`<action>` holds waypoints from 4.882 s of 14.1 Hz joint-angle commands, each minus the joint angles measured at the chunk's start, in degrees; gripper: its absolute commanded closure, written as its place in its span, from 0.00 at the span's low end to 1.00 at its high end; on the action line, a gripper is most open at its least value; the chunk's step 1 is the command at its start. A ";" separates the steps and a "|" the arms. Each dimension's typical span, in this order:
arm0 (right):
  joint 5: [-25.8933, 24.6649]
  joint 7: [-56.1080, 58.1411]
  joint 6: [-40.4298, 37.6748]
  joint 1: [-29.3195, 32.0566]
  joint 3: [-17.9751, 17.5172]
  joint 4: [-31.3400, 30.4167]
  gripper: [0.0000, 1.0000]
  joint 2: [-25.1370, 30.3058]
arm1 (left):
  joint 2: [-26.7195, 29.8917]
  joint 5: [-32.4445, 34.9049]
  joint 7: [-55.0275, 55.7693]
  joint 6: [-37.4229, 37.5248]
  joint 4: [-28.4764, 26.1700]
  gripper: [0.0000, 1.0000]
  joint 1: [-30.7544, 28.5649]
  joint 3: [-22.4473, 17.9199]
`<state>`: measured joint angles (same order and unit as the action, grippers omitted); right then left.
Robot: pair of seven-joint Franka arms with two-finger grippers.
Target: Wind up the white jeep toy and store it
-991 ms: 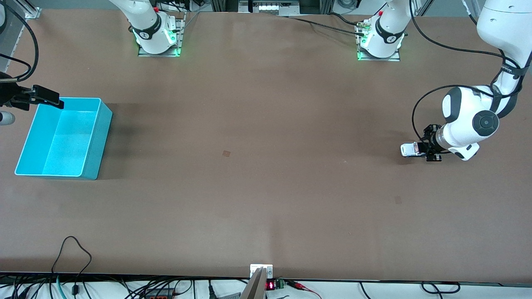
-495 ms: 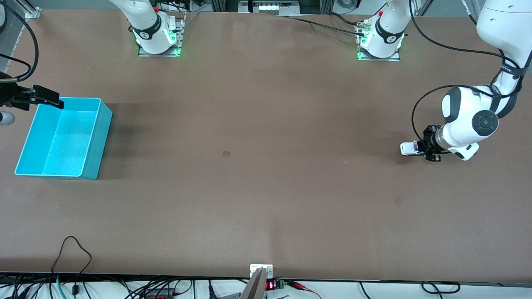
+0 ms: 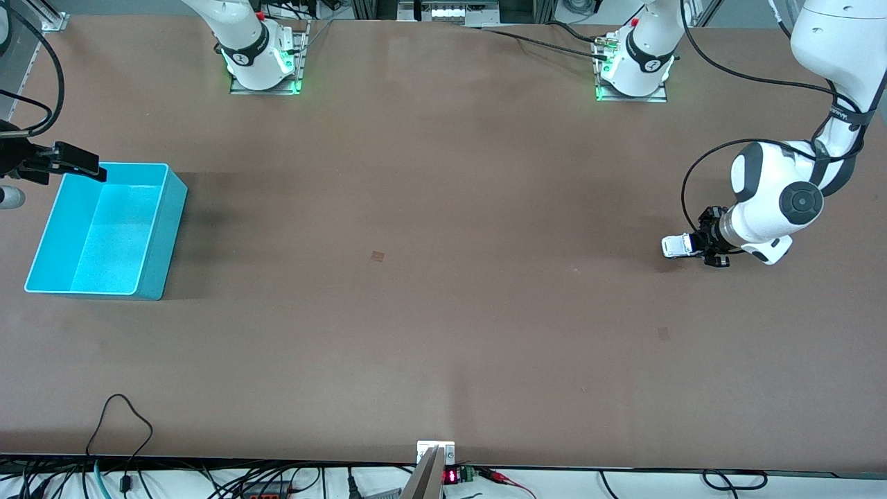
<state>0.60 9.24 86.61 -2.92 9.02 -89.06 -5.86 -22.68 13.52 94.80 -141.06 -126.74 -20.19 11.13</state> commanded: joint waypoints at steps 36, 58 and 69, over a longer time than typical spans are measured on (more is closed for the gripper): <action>0.10 -0.54 0.14 -0.24 -0.41 -1.03 0.00 1.11 | -2.54 0.54 -13.32 -10.64 -5.62 0.64 -12.32 0.03; 0.19 -0.54 0.31 -0.68 -0.85 -1.03 0.00 1.11 | -9.22 5.02 -18.50 -10.29 1.24 0.64 -20.85 -0.14; 0.45 -0.45 0.40 -0.59 -0.85 -1.03 0.00 1.11 | 1.85 4.23 -23.52 12.80 8.43 0.00 -19.36 3.28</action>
<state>0.62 9.23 86.61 -3.51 8.31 -89.06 -5.86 -23.15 17.04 71.98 -133.98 -120.18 -39.87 12.84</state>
